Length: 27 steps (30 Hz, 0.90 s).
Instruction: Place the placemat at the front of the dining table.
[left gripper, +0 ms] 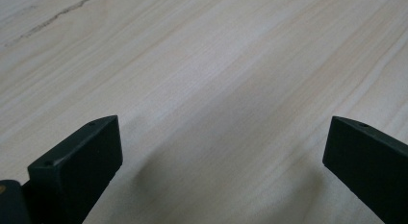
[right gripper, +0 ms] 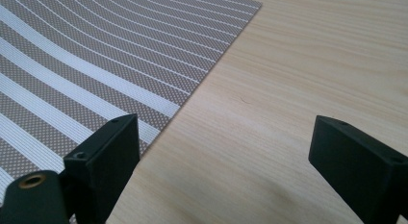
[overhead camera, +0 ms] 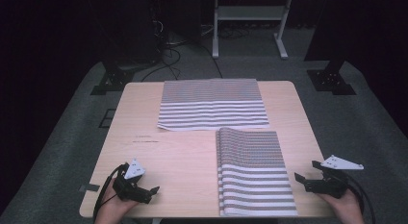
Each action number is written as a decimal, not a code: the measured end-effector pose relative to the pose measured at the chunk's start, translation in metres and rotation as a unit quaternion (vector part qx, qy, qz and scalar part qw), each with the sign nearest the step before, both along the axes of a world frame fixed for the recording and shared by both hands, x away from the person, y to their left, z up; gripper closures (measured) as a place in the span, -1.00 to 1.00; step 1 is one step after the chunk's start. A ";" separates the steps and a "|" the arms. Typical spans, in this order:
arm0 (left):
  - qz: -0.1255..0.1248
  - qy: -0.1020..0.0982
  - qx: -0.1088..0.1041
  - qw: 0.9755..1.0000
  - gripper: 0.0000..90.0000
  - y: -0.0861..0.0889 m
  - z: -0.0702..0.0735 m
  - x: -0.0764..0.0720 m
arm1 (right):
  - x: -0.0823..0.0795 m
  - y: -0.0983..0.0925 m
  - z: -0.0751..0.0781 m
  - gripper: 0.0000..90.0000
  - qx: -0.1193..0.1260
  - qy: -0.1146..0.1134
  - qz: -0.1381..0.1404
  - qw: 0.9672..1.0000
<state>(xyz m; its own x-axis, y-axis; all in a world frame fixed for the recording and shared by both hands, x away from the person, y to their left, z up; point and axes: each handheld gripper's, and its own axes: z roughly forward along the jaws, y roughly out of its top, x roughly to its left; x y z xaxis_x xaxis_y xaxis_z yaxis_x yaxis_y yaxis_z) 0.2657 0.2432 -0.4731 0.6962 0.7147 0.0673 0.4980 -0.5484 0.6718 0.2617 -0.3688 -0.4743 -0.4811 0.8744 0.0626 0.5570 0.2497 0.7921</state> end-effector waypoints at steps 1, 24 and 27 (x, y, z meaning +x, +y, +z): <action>-0.001 0.001 0.002 1.000 -1.00 0.000 -0.001 0.000 | 0.000 -0.001 -0.001 -0.79 -0.002 0.001 -0.001 1.000; -0.015 -0.001 -0.038 0.999 -1.00 0.007 -0.011 -0.001 | 0.005 -0.001 -0.014 -0.79 -0.047 0.032 -0.013 0.998; -0.015 -0.001 -0.039 0.999 -1.00 0.007 -0.011 -0.001 | 0.005 -0.001 -0.014 -0.79 -0.046 0.033 -0.013 0.998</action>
<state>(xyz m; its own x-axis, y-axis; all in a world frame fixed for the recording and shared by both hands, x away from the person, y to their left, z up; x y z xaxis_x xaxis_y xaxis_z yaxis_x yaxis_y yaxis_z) 0.2642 0.2502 -0.4843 0.7176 0.6963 0.0138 0.4809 -0.5098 0.7133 0.2663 -0.3701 -0.4883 -0.4565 0.8896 0.0114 0.6135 0.3055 0.7282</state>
